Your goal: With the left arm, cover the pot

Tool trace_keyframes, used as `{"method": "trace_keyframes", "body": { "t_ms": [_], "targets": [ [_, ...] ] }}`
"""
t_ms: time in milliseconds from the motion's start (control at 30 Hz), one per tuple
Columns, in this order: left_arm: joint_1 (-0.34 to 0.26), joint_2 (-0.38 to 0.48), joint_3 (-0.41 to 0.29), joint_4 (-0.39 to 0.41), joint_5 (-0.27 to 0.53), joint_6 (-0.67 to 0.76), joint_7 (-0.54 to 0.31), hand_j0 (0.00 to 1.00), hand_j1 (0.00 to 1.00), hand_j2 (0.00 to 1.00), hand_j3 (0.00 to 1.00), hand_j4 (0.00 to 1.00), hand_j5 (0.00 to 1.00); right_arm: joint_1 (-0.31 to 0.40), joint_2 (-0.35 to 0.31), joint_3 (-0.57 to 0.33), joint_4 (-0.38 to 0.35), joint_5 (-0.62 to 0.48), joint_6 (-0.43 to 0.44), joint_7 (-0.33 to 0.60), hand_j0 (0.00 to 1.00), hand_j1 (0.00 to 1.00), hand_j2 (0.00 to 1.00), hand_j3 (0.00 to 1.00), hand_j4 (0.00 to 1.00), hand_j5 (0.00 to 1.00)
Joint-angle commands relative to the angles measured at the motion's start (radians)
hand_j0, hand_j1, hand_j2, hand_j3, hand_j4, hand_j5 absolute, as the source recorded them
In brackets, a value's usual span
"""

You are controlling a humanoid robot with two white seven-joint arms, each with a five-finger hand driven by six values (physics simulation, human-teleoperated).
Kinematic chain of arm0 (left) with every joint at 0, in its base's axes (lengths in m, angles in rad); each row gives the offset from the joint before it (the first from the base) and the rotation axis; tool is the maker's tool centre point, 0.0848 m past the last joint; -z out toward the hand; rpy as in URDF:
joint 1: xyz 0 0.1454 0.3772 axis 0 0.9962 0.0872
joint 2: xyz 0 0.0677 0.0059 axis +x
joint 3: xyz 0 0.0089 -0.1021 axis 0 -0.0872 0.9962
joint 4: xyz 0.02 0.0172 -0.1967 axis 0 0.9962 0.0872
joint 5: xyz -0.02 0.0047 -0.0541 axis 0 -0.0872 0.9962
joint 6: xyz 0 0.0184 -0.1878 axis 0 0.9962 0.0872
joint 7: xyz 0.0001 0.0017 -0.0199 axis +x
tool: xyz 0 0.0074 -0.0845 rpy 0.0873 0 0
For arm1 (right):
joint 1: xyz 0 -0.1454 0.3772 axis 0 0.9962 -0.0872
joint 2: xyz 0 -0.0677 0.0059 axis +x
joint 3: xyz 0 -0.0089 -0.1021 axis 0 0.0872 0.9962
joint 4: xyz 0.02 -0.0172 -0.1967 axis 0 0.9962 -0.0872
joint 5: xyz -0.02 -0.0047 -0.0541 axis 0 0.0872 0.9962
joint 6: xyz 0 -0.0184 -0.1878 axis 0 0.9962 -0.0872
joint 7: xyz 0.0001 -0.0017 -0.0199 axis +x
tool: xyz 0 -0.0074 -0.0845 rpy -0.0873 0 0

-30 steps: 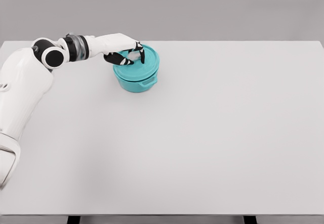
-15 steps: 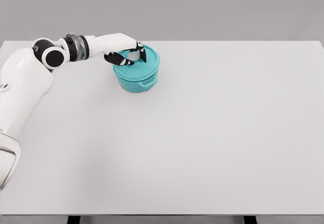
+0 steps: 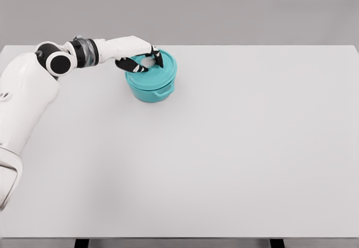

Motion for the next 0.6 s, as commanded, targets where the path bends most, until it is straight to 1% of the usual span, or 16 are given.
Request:
{"method": "trace_keyframes", "body": {
  "t_ms": [0,300,467,567],
  "targets": [
    [0.000,0.000,0.001,-0.002,-0.002,-0.001,-0.003,0.60,0.60,0.60,0.60,0.60,0.60,0.000,0.000,0.000,-0.001,0.000,0.000,0.000,1.00,1.00,1.00,1.00,1.00,1.00],
    [0.000,0.002,0.001,-0.002,-0.001,-0.001,-0.003,0.63,0.63,0.63,0.63,0.63,0.63,0.000,0.000,0.000,0.001,0.000,0.000,0.000,1.00,1.00,1.00,1.00,1.00,1.00],
    [0.000,0.002,0.001,-0.002,0.001,-0.001,-0.003,0.68,0.68,0.68,0.68,0.68,0.68,0.000,0.000,0.000,0.001,0.000,0.000,0.000,1.00,1.00,1.00,1.00,1.00,1.00],
    [0.000,0.002,0.001,-0.002,0.001,-0.001,-0.003,0.69,0.69,0.69,0.69,0.69,0.69,0.000,0.000,0.000,0.001,0.000,0.000,0.000,1.00,1.00,1.00,1.00,1.00,1.00]
  ]
}}
